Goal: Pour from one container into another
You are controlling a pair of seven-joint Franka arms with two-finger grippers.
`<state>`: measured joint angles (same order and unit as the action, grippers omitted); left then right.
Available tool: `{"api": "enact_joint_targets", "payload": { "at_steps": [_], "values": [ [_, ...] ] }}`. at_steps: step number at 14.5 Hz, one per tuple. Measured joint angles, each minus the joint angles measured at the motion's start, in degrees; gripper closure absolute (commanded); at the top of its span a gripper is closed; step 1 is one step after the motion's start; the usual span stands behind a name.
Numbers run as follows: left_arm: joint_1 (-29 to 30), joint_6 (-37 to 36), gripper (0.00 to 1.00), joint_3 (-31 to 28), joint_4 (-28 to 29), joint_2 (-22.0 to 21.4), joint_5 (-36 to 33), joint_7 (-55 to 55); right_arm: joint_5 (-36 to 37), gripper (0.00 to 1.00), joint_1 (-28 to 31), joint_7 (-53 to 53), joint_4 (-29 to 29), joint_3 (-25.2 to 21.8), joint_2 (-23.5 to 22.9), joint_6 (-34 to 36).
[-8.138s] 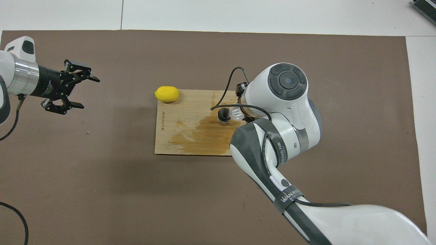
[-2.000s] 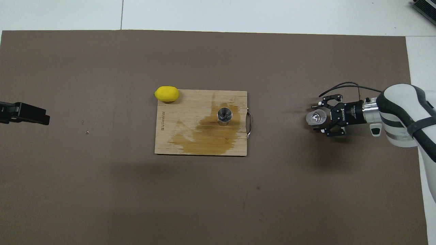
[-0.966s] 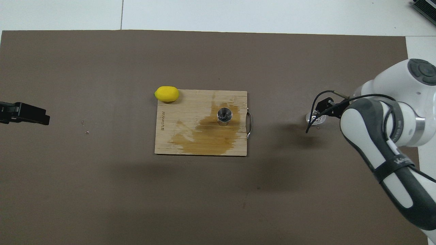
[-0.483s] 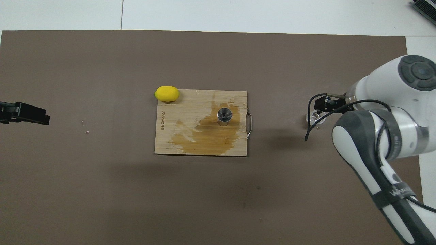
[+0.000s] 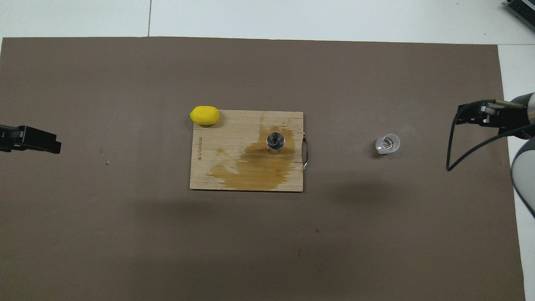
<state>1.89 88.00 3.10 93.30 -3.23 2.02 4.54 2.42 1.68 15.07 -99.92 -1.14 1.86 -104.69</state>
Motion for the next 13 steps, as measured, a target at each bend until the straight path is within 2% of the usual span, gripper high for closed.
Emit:
{"api": "enact_joint_targets", "payload": {
  "at_steps": [6, 9, 13],
  "values": [
    [0.0, 0.0, 0.00, 0.0, 0.0, 0.0, 0.0, 0.0, -0.1, 0.00, 0.1, -2.3, 11.3, 0.4, -1.2, 13.6],
    [0.0, 0.0, 0.00, 0.0, 0.0, 0.0, 0.0, 0.0, -0.1, 0.00, -0.9, -4.0, 11.2, 1.1, -0.9, 17.8],
    [0.0, 0.0, 0.00, 0.0, 0.0, 0.0, 0.0, 0.0, -0.1, 0.00, -1.6, -6.4, 9.9, 1.2, -0.7, 16.5]
  ]
}}
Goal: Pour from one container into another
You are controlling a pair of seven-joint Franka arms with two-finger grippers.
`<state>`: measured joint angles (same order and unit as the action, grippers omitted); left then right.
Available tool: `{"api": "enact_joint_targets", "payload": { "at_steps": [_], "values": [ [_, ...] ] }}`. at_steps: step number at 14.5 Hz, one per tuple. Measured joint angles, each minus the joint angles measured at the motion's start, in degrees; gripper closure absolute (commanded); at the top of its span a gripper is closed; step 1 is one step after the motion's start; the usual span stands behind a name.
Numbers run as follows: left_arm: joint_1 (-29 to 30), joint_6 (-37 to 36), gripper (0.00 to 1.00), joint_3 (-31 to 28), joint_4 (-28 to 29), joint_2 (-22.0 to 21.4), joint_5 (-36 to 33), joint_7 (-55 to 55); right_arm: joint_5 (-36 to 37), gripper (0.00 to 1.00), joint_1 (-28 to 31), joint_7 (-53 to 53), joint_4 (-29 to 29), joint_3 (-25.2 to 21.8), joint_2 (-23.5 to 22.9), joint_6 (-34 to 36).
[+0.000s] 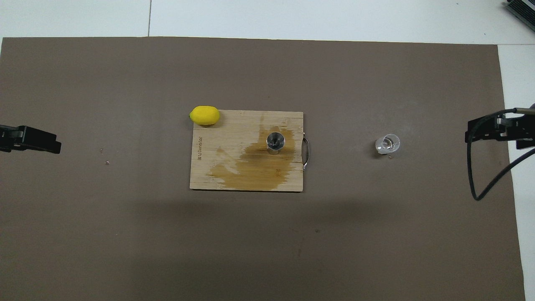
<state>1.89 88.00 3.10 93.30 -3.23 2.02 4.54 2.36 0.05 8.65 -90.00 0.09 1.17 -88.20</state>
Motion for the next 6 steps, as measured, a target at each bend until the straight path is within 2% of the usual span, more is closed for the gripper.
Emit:
{"api": "enact_joint_targets", "payload": {
  "at_steps": [6],
  "values": [
    [0.0, 0.0, 0.00, 0.0, 0.0, 0.0, 0.0, 0.0, 0.0, 0.00, 0.0, -0.2, -0.1, 0.0, 0.0, -0.5]
  ]
}}
